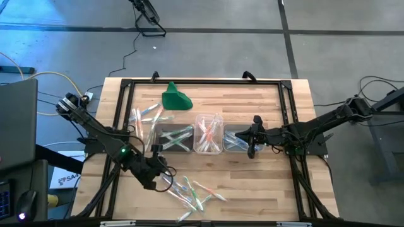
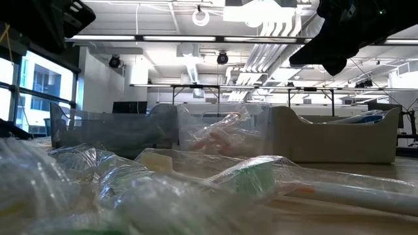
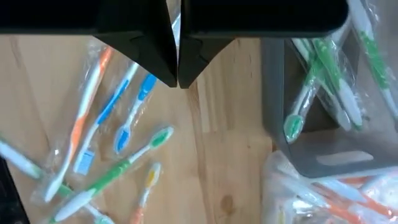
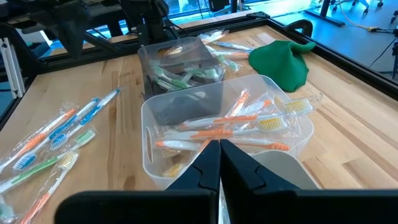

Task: Pick & Place Toothbrushes
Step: Put the blue toothbrush into the gray bin

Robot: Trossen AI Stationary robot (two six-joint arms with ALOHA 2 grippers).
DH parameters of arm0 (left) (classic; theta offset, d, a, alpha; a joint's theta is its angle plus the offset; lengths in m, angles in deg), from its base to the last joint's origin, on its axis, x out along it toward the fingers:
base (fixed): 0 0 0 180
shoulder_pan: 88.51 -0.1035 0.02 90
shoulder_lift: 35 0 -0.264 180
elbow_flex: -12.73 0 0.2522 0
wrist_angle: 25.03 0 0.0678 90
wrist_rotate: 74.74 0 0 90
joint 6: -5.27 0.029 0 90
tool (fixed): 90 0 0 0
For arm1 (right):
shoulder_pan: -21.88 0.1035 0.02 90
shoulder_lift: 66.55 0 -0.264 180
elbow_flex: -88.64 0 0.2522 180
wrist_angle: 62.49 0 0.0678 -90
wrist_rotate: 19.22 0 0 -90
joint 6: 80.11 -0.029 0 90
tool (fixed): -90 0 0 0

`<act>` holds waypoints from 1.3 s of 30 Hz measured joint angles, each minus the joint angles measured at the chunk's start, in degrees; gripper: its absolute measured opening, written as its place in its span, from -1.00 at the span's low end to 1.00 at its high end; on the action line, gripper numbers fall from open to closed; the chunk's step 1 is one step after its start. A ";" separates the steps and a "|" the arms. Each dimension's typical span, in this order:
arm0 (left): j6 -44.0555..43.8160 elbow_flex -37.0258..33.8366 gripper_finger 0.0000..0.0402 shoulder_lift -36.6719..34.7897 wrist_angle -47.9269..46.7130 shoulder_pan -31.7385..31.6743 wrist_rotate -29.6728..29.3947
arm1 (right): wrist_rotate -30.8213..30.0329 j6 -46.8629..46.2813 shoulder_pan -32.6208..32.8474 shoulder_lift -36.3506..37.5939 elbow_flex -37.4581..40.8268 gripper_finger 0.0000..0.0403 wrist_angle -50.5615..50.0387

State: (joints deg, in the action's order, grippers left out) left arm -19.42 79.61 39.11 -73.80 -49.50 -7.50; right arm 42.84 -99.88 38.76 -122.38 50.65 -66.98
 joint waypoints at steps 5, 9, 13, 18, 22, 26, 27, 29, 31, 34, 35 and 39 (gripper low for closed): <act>1.45 0.00 -0.83 0.00 -4.09 0.00 1.53 | 0.00 -0.11 0.00 0.00 0.00 -0.99 -0.02; 0.68 -0.04 -0.63 0.00 -10.01 0.00 1.49 | 0.00 -0.11 0.00 0.01 0.00 -0.99 -0.02; 0.23 -0.60 -0.47 0.00 -12.25 0.00 1.49 | 0.00 -0.09 0.00 0.00 0.00 -0.99 -0.05; 0.05 -3.08 -0.42 0.02 -10.61 0.00 1.51 | 0.00 0.02 0.00 0.00 0.00 -0.99 -0.07; -1.10 -5.87 -0.42 0.02 -7.98 0.00 1.51 | 0.00 0.07 0.00 0.00 0.00 -0.99 -0.11; -1.11 -8.66 -0.42 0.02 -3.27 0.00 1.53 | 0.00 0.07 -0.01 0.01 0.00 -0.99 -0.11; -1.11 -9.33 -0.42 0.04 -1.43 0.00 1.53 | 0.00 0.07 0.00 0.00 0.00 -0.99 -0.11; -1.05 -10.53 -0.42 0.04 2.20 0.00 1.62 | 0.00 0.07 0.00 0.00 0.00 -0.99 -0.11; -0.84 -11.47 -0.42 0.04 5.03 0.00 2.20 | 0.00 0.07 0.00 0.01 0.00 -0.99 -0.13; -0.82 -12.66 -0.42 0.04 8.76 0.00 2.88 | 0.00 0.07 -0.01 0.00 0.00 -0.99 -0.13; -0.80 -13.01 -0.42 0.02 9.47 0.00 2.91 | 0.00 0.07 -0.01 0.01 0.00 -0.99 -0.13; -0.87 -14.64 -0.42 0.04 11.18 0.00 2.91 | 0.00 0.07 -0.02 0.00 0.00 -0.99 -0.13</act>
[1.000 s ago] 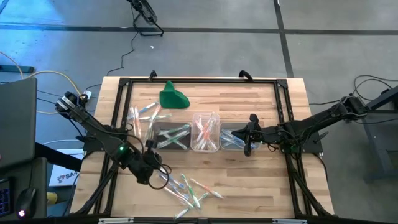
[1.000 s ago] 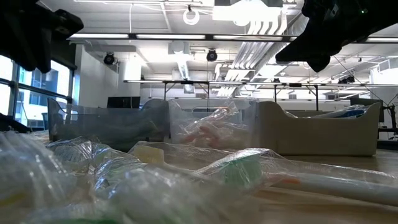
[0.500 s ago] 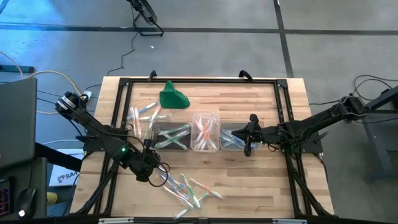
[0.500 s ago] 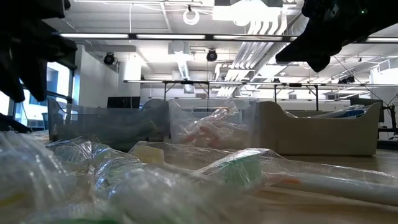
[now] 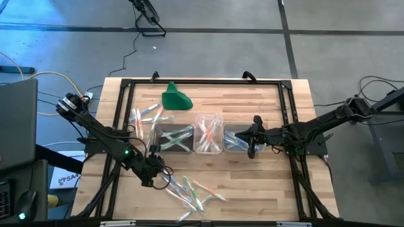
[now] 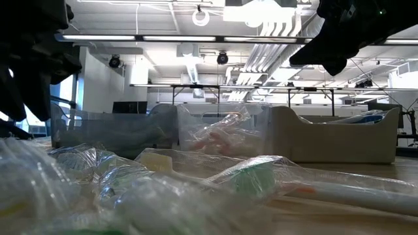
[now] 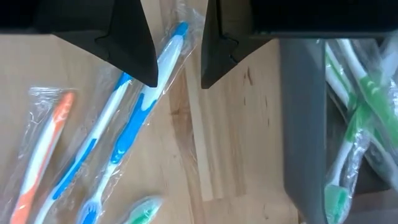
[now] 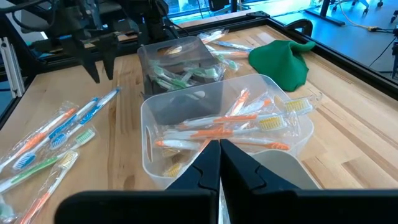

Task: Pick & Place Toothbrushes
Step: Put the blue toothbrush into the gray bin

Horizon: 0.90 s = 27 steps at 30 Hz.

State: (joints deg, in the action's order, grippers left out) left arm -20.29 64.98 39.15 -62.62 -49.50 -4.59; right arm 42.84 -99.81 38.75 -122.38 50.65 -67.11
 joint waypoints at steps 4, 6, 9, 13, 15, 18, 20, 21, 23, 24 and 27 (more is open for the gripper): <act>-0.20 -1.40 -0.42 0.00 2.63 0.00 0.02 | 0.00 0.00 0.01 0.00 0.00 -0.99 -0.05; -0.20 -2.24 -0.42 0.00 5.29 0.00 0.02 | 0.00 0.00 0.01 0.00 0.00 -0.99 -0.38; -0.20 -3.40 -0.42 0.00 8.56 0.00 0.00 | -0.03 0.00 0.02 0.00 0.00 -0.99 -1.19; -0.22 -4.10 -0.42 0.00 9.19 0.00 -0.01 | -0.24 0.00 0.01 0.00 0.00 -0.99 -1.36; -0.22 -4.37 -0.42 0.00 9.24 0.00 0.00 | -0.26 0.00 0.02 0.00 0.00 -0.99 -1.37; -0.22 -4.45 -0.42 0.44 9.44 0.00 -0.01 | -0.27 0.00 0.01 0.00 0.00 -0.99 -1.35; -0.18 -4.45 -0.42 1.59 9.91 -0.01 -0.01 | -0.28 0.00 0.01 0.00 0.00 -0.99 -1.33; -0.02 -4.45 -0.42 2.39 10.43 0.00 0.14 | -0.31 0.00 0.00 0.00 0.00 -0.99 -1.33; 0.55 -4.42 -0.42 4.62 11.95 -0.02 1.00 | -0.32 -0.10 0.00 0.00 0.00 -0.99 -1.33; 0.88 -4.36 -0.42 5.63 12.64 -0.02 0.99 | -0.33 -0.13 -0.01 0.00 0.00 -0.99 -1.32; 0.90 -4.51 -0.42 8.53 13.84 -0.02 2.76 | -0.44 -0.15 0.01 0.00 0.00 -0.99 -1.33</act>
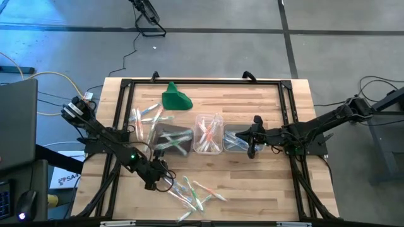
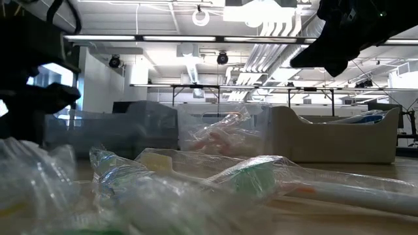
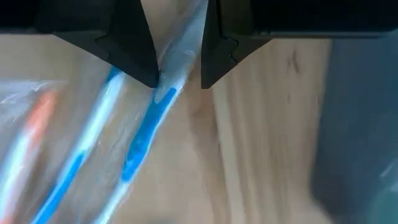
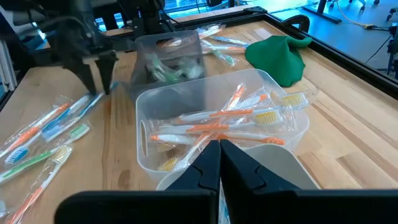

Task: Pick & Place Toothbrushes
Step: Put the blue toothbrush into the gray bin

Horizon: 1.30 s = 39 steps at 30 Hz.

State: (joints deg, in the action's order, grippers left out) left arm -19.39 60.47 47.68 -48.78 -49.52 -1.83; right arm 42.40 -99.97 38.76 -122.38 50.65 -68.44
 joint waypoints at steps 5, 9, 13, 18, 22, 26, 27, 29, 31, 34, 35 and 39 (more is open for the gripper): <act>0.18 0.07 -0.42 0.59 -0.58 0.00 0.56 | -0.02 -0.07 -0.01 0.00 0.00 -0.99 -0.27; 0.23 0.04 -0.42 0.59 -0.45 0.00 1.09 | -0.02 -0.07 0.00 0.00 0.00 -0.99 -0.26; 0.36 0.04 -0.42 0.59 -0.42 0.00 1.13 | -0.02 -0.09 -0.02 0.00 0.00 -0.99 -0.26; 0.39 0.04 -0.42 0.59 -0.36 0.00 1.11 | -0.02 -0.09 0.00 0.00 0.00 -0.99 -0.26; 0.39 0.04 -0.42 0.59 -0.36 0.00 1.09 | -0.01 -0.09 0.00 0.00 0.00 -0.99 -0.26; 0.39 0.04 -0.51 0.59 -0.31 0.00 1.09 | 0.00 -0.09 0.00 0.00 0.00 -0.99 -0.26; 0.39 0.04 -0.55 0.59 -0.28 0.00 1.06 | 0.00 -0.09 -0.01 0.00 0.00 -0.99 -0.28; 0.39 0.06 -0.64 0.59 -0.23 0.00 1.06 | 0.00 -0.09 -0.01 0.00 0.00 -0.99 -0.28; 0.39 0.06 -0.73 0.58 -0.18 0.00 1.04 | 0.00 -0.08 -0.01 0.00 0.00 -0.99 -0.28; 0.39 0.16 -0.84 0.57 0.04 0.00 0.98 | 0.00 -0.07 -0.01 0.00 0.00 -0.99 -0.28; 0.43 0.36 -0.87 0.57 -0.11 0.00 0.93 | 0.00 -0.07 0.00 0.00 0.00 -0.99 -0.28; 3.62 2.21 -0.93 0.57 -0.45 0.00 0.91 | 0.02 -0.07 0.00 0.00 0.00 -0.99 -0.29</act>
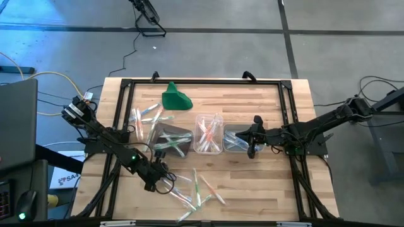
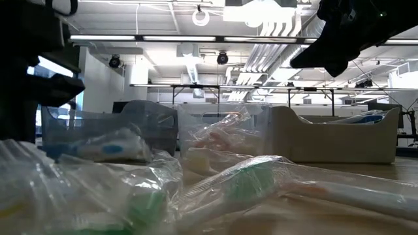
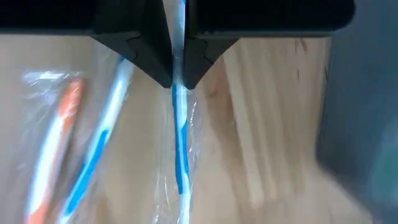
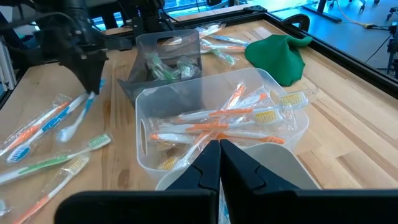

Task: Pick & Place Toothbrushes
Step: Put the blue toothbrush into the gray bin

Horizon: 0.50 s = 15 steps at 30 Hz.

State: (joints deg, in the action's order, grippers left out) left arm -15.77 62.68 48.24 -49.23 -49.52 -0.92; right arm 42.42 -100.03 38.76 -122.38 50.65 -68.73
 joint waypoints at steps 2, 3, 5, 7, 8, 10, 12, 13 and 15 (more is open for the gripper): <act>1.67 1.32 -0.92 0.00 -0.25 0.00 0.00 | 0.00 0.00 0.00 0.00 0.00 -0.99 0.01; 2.43 2.05 -0.92 0.00 -0.43 0.00 0.00 | 0.00 0.00 -0.01 0.00 0.00 -0.99 0.01; 3.56 3.45 -0.91 0.00 -0.65 0.00 -0.02 | 0.00 0.00 0.00 0.00 0.00 -0.99 -0.01; 4.28 5.06 -0.91 -0.16 -2.20 0.00 -0.02 | 0.06 0.00 -0.02 0.00 0.00 -0.99 0.01; 4.29 6.02 -0.92 -0.38 -3.73 0.00 -0.29 | 0.18 0.00 -0.02 0.00 0.00 -0.99 -0.01; 4.31 8.15 -0.92 -0.87 -7.37 0.00 -1.47 | 0.20 0.00 -0.02 0.00 0.00 -0.99 -0.01; 4.30 10.32 -0.92 -1.51 -11.34 0.00 -3.37 | 0.20 0.00 0.00 0.00 0.00 -0.99 -0.01; 4.30 11.49 -0.92 -1.87 -13.22 0.00 -4.43 | 0.20 0.01 -0.02 0.00 0.00 -0.99 -0.01; 4.31 13.87 -0.92 -2.60 -16.26 0.00 -7.19 | 0.20 0.15 -0.02 0.00 0.00 -0.99 -0.01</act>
State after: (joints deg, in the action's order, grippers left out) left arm -11.46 76.55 45.64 -65.50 -49.52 -8.11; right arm 42.62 -99.89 38.74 -122.38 50.65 -68.75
